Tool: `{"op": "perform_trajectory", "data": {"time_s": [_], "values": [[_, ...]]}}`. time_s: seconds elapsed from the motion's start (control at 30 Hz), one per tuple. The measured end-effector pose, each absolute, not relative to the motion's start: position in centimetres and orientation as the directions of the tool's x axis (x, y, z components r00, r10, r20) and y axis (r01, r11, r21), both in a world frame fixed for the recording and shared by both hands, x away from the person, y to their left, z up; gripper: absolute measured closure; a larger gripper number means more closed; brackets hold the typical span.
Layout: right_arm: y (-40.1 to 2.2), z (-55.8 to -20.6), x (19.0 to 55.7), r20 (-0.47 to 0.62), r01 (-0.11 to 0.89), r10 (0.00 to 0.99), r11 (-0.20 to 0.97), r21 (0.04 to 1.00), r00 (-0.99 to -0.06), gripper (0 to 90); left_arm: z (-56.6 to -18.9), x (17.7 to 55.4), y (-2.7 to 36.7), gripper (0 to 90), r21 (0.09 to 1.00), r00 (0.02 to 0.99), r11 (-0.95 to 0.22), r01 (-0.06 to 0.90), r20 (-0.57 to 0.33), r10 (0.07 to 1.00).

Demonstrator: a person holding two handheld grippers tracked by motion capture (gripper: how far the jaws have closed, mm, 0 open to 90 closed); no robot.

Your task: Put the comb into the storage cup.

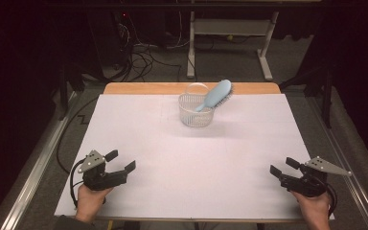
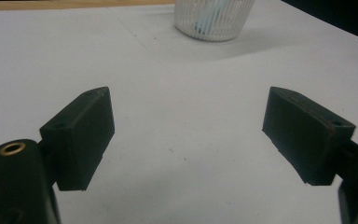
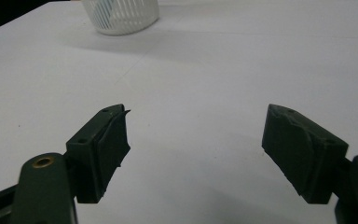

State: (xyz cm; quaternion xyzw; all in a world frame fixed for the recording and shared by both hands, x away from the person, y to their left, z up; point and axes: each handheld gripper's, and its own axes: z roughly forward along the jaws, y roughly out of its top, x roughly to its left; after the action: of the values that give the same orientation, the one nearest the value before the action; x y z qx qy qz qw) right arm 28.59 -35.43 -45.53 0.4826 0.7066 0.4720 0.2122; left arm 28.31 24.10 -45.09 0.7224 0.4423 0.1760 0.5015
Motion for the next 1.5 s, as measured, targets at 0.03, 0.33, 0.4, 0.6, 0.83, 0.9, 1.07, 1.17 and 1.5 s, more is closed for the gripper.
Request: {"op": "perform_trajectory", "data": {"time_s": [0.03, 0.33, 0.4, 0.6, 0.83, 0.9, 1.07, 1.17, 1.5], "values": [[-35.44, -45.58, 28.57, 0.156, 0.485, 0.882, 0.09, 0.87, -0.444, 23.2, -45.08, 28.31, 24.1, 15.9, 0.88, 0.547, -0.106, 0.463, -0.189, 0.815], [-35.47, -45.79, 28.25, 0.154, 0.489, 0.884, 0.092, 0.867, -0.441, 23.1, -45.11, 28.18, 24.27, 16.0, 0.881, 0.54, -0.095, 0.464, -0.196, 0.819], [-35.56, -45.87, 28.21, 0.154, 0.49, 0.885, 0.092, 0.867, -0.44, 23.1, -45.12, 28.17, 24.28, 15.9, 0.88, 0.54, -0.095, 0.465, -0.196, 0.819], [-35.54, -46.01, 28.13, 0.152, 0.493, 0.883, 0.099, 0.865, -0.444, 22.9, -45.16, 28.22, 24.31, 15.9, 0.878, 0.54, -0.101, 0.469, -0.194, 0.819], [-35.61, -46.07, 27.99, 0.154, 0.494, 0.884, 0.096, 0.864, -0.441, 22.8, -45.2, 28.25, 24.35, 15.9, 0.877, 0.538, -0.097, 0.471, -0.199, 0.819], [-35.61, -46.08, 27.98, 0.152, 0.493, 0.884, 0.098, 0.864, -0.441, 22.8, -45.2, 28.26, 24.34, 15.9, 0.876, 0.539, -0.096, 0.473, -0.201, 0.818], [-35.57, -46.23, 28.21, 0.152, 0.499, 0.883, 0.102, 0.86, -0.443, 22.5, -45.22, 28.3, 24.37, 15.9, 0.874, 0.538, -0.092, 0.476, -0.207, 0.817], [-35.54, -46.2, 28.25, 0.151, 0.494, 0.882, 0.102, 0.863, -0.446, 22.5, -45.22, 28.32, 24.36, 15.9, 0.874, 0.538, -0.091, 0.477, -0.208, 0.817], [-35.48, -46.2, 28.25, 0.156, 0.494, 0.88, 0.099, 0.864, -0.449, 22.4, -45.23, 28.37, 24.33, 15.9, 0.873, 0.539, -0.09, 0.48, -0.212, 0.815]]}}
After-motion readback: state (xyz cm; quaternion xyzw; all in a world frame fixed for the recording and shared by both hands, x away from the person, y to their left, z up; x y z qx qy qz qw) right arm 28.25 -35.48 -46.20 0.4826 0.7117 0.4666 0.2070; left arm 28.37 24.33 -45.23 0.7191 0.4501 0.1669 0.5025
